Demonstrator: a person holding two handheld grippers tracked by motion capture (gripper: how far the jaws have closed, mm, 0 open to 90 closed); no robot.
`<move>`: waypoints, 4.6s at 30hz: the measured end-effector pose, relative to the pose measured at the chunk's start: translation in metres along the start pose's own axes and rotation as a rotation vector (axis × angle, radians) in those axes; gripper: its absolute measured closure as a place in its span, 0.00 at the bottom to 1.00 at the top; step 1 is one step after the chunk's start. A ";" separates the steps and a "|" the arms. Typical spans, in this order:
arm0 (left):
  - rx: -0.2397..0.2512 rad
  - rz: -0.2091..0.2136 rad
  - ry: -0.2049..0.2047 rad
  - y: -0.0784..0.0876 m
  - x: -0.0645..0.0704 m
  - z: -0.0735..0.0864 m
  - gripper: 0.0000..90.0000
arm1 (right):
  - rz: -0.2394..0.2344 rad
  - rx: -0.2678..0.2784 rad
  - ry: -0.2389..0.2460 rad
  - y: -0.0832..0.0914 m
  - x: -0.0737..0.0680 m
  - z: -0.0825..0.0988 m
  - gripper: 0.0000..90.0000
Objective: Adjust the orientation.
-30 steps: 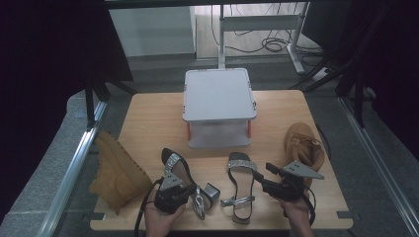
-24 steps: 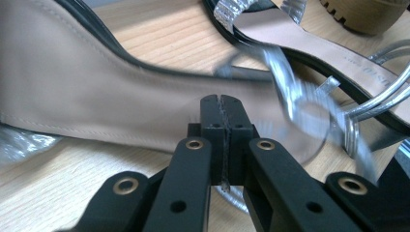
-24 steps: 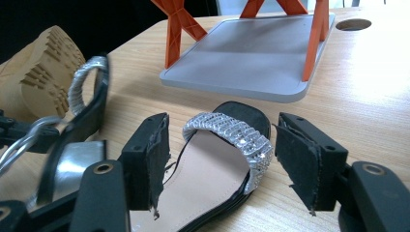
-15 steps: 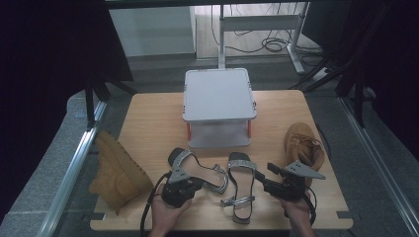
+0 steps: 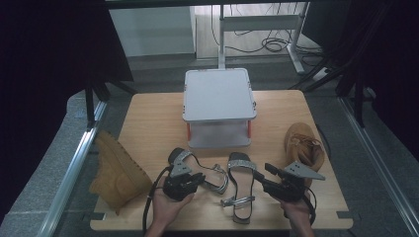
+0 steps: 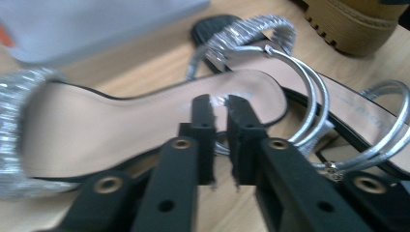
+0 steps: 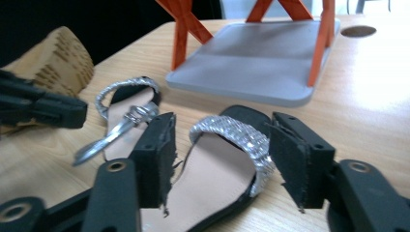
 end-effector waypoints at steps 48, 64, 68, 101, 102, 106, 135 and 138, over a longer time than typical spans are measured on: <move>0.175 0.005 0.018 0.070 -0.031 -0.008 0.47 | -0.056 -0.426 0.344 -0.095 -0.056 0.003 1.00; 0.173 0.002 0.017 0.070 -0.032 -0.006 0.47 | -0.171 -0.428 0.438 -0.087 -0.087 0.009 1.00; 0.173 -0.002 0.016 0.070 -0.033 -0.005 0.47 | -0.203 -0.427 0.455 -0.086 -0.096 0.009 1.00; 0.205 0.006 0.042 0.085 -0.042 -0.003 0.47 | -0.158 -0.490 0.569 -0.101 -0.127 0.005 1.00; 0.204 0.006 0.042 0.084 -0.041 -0.003 0.47 | -0.149 -0.490 0.541 -0.101 -0.121 0.004 1.00; 0.198 0.006 0.045 0.082 -0.042 -0.002 0.47 | -0.102 -0.488 0.477 -0.097 -0.101 0.002 1.00; 0.210 0.000 0.075 0.088 -0.053 0.001 0.47 | -0.229 -0.606 0.630 -0.107 -0.167 0.024 1.00; 0.223 -0.003 0.082 0.093 -0.055 0.000 0.47 | -0.244 -0.595 0.636 -0.111 -0.176 0.026 1.00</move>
Point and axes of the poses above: each handheld gripper's, and its own axes: y roughly backward along the jaws, z roughly out of its underside, x roughly to its right, the point moved 5 cm from there along -y, roughly forward along the jaws, and after that the axes turned 1 degree about y, right-handed, at the moved point
